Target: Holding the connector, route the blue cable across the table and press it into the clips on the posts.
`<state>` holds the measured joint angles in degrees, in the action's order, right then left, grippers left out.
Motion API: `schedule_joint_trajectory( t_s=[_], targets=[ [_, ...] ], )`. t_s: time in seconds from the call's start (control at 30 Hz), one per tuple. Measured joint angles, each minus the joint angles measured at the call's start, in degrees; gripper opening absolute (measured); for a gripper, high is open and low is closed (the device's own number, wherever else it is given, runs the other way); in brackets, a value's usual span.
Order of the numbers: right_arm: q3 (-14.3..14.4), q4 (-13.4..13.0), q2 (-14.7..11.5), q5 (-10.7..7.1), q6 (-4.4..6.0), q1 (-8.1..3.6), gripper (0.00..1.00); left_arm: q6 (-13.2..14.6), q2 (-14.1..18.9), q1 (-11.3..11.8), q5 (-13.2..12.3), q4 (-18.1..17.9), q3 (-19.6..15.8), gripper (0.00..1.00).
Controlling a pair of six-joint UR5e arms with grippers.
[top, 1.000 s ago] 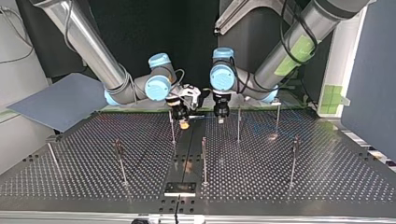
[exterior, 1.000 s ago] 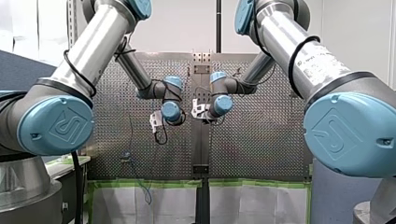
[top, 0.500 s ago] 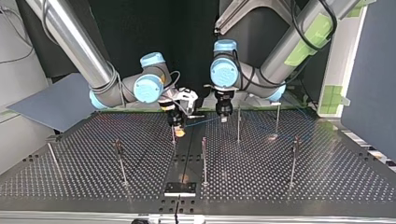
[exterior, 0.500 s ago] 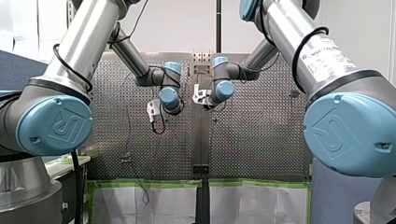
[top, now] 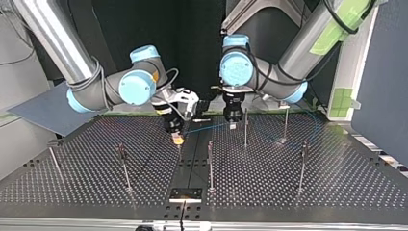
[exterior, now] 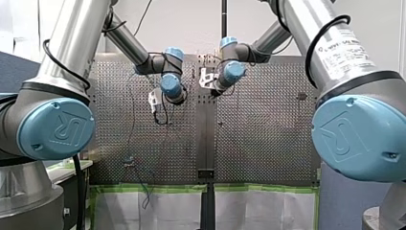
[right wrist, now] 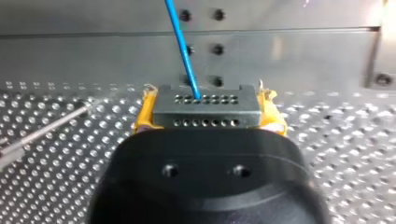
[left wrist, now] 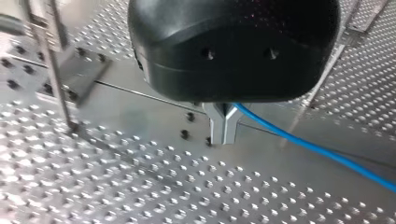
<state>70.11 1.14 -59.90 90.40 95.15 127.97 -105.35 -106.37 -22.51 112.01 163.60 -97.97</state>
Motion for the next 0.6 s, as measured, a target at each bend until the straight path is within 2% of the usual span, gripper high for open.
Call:
schedule_joint_trajectory(
  t_s=[0.37, 0.6],
  targets=[
    [0.0, 5.3, -5.3, -0.08, -0.18, -0.13, 0.00, 0.1, 5.2, 0.2, -1.5, 2.2, 0.6, 0.00],
    [0.0, 8.6, -8.6, -0.20, -0.60, 0.52, 0.00, 0.1, 9.0, 0.0, -3.3, 4.3, 2.5, 0.00]
  ],
)
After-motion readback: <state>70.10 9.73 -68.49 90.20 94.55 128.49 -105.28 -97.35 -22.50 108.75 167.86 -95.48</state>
